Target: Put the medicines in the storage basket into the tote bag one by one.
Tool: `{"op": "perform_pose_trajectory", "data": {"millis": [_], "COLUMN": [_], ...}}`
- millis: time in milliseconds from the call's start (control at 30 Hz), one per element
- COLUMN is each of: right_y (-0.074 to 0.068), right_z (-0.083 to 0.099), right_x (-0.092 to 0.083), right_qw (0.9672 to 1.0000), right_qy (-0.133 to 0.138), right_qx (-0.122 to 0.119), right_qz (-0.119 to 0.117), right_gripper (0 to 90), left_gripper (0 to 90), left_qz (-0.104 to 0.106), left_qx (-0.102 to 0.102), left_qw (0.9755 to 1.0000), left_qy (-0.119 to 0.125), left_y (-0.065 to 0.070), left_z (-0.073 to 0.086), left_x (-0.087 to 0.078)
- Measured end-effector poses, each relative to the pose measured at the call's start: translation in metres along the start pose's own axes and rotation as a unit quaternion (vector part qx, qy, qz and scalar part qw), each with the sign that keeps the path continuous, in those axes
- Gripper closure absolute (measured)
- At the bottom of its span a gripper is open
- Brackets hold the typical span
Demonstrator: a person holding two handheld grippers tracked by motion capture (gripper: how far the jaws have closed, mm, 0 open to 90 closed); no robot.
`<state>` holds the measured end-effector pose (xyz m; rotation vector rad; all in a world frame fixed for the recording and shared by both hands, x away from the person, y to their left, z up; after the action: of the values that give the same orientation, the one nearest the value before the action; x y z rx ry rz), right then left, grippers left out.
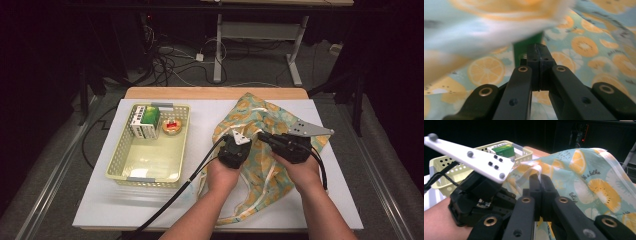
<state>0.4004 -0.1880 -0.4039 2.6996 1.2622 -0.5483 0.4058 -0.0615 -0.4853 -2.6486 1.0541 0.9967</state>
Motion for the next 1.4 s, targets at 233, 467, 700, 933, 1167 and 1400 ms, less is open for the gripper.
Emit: {"op": "perform_pose_trajectory", "data": {"millis": [233, 467, 700, 933, 1167, 1400], "right_y": [-0.002, -0.003, -0.004, -0.005, -0.005, -0.005], "right_z": [0.0, -0.001, -0.001, 0.0, 0.0, 0.0], "right_x": [-0.001, -0.004, -0.003, -0.003, -0.004, -0.004], "right_qw": [1.0, 1.0, 1.0, 0.9999, 0.9999, 0.9999], "right_qy": [-0.002, 0.0, -0.002, -0.005, -0.004, -0.004], "right_qx": [-0.004, -0.006, -0.008, -0.011, -0.011, -0.011], "right_qz": [0.001, 0.003, 0.004, 0.006, 0.007, 0.008], "right_gripper": [90.0, 90.0, 90.0, 90.0, 90.0, 90.0], "left_gripper": [87.8, 87.9, 87.9, 87.9, 87.9, 87.8], "left_qz": [0.032, 0.046, 0.05, 0.044, 0.021, -0.003], "left_qx": [0.004, 0.007, -0.002, 0.002, -0.007, -0.025], "left_qw": [0.9995, 0.9989, 0.9983, 0.9985, 0.9993, 0.9992], "left_qy": [0.005, 0.01, 0.029, 0.032, 0.031, 0.032], "left_y": [0.005, -0.001, -0.008, -0.018, -0.043, -0.068], "left_z": [0.014, 0.032, 0.044, 0.055, 0.069, 0.082], "left_x": [-0.026, -0.061, -0.096, -0.128, -0.156, -0.178]}}
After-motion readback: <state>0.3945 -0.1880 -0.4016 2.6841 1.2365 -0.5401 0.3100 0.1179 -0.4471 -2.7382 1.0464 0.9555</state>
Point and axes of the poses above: each handheld gripper's, and its own axes: x roughly forward along the jaws, z roughly out of its underside, y roughly to its right, the point moved 5 cm from there along x, roughly forward along the jaws
